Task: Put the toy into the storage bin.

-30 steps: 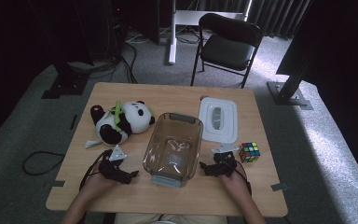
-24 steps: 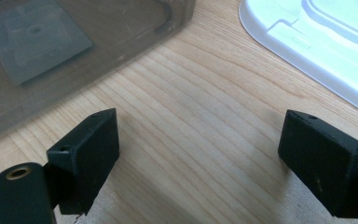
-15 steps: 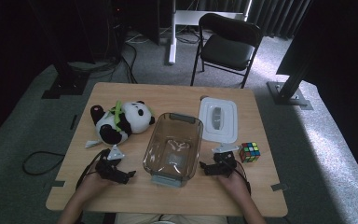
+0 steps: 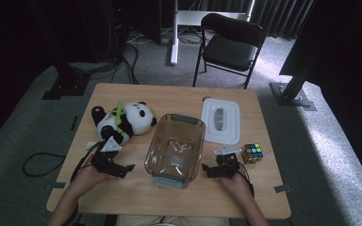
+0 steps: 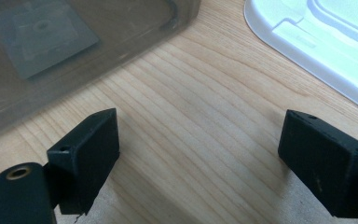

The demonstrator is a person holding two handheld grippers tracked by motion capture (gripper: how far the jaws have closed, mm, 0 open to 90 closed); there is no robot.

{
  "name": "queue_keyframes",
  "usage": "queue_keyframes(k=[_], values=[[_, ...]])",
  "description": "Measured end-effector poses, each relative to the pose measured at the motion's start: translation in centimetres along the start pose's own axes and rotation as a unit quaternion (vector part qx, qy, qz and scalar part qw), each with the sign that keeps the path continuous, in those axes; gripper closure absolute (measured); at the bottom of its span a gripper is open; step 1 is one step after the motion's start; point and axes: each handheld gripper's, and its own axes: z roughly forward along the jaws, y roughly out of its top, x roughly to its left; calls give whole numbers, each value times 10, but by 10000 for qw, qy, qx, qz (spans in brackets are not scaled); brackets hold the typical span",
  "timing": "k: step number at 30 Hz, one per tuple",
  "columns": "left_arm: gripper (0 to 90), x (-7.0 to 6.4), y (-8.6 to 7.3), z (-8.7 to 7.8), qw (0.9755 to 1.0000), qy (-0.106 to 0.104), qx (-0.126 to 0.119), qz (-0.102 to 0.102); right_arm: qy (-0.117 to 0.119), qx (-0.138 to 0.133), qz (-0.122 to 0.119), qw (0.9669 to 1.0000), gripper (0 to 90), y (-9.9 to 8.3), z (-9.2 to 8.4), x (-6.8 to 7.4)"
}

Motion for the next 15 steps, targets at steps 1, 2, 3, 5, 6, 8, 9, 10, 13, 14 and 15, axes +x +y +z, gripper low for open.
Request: queue_keyframes(k=[1,2,3,5,6,8,9,10,13,14,15], values=[[43,1,3,-2,10000,36,-21,27,0,1,-1,10000,120,0,0,0],[43,2,7,-4,10000,48,-43,36,2,0,2,10000,120,0,0,0],[43,4,10,-6,9999,80,-71,47,1,0,6,10000,120,0,0,0],[43,8,17,-10,9998,130,-158,38,0,0,0,10000,120,0,0,0],[43,10,21,-13,9997,158,-194,30,1,0,0,10000,120,0,0,0],[43,13,26,-16,9994,169,-299,-24,1,7,-1,10000,120,0,0,0],[43,15,29,-18,9992,184,-342,-42,3,20,0,10000,120,0,0,0],[43,15,29,-18,9992,184,-342,-42,4,16,3,10000,120,0,0,0],[43,22,41,-24,9987,265,-432,-48,2,10,0,10000,120,0,0,0],[44,24,44,-25,9985,283,-464,-55,-1,3,1,10000,120,0,0,0],[44,27,47,-27,9983,319,-481,-55,-4,2,18,10000,120,0,0,0]])
